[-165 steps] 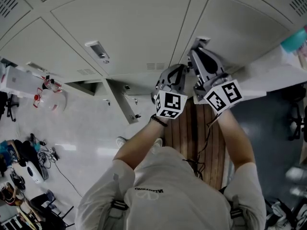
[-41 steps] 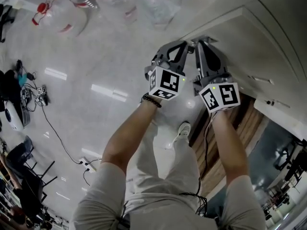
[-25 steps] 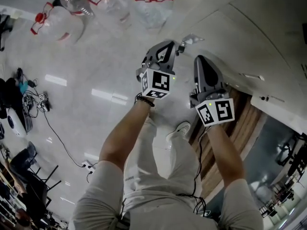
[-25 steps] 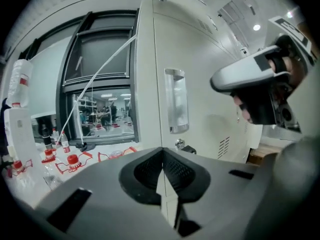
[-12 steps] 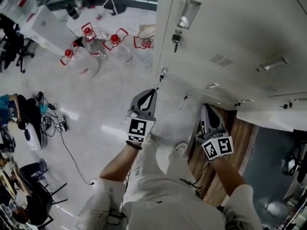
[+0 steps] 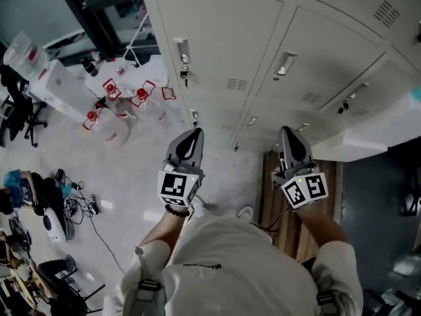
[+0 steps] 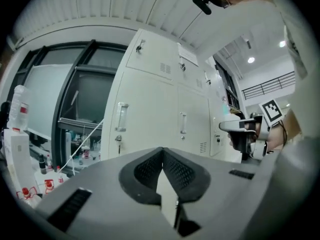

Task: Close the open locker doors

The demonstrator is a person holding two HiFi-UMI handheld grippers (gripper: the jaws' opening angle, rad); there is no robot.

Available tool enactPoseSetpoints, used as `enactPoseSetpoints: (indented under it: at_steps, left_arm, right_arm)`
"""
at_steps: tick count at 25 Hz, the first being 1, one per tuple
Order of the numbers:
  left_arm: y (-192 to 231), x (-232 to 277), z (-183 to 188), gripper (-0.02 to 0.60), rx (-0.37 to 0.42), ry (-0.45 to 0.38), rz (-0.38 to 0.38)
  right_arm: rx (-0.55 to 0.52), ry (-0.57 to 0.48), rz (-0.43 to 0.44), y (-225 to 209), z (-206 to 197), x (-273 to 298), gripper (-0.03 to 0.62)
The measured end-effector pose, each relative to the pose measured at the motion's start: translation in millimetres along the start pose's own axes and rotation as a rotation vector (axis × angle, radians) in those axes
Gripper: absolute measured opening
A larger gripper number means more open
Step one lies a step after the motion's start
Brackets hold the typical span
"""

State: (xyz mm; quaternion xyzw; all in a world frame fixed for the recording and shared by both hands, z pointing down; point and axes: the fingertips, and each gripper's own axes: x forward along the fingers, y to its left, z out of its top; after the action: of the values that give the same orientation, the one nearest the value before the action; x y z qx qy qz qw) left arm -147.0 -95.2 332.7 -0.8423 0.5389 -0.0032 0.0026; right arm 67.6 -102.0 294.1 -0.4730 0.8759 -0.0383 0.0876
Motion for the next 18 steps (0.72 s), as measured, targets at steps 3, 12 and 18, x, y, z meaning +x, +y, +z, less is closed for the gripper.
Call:
enactPoseSetpoints:
  at_steps: [3, 12, 18]
  left_arm:
    - [-25, 6, 28, 0.005, 0.018, -0.050, -0.042]
    - [-57, 13, 60, 0.005, 0.039, -0.108, -0.071]
    - [-60, 10, 69, 0.005, 0.057, -0.122, -0.062]
  right_arm:
    - [-0.005, -0.042, -0.040, -16, 24, -21, 0.009]
    - [-0.043, -0.104, -0.089, -34, 59, -60, 0.009]
    - [-0.058, -0.091, -0.085, -31, 60, -66, 0.009]
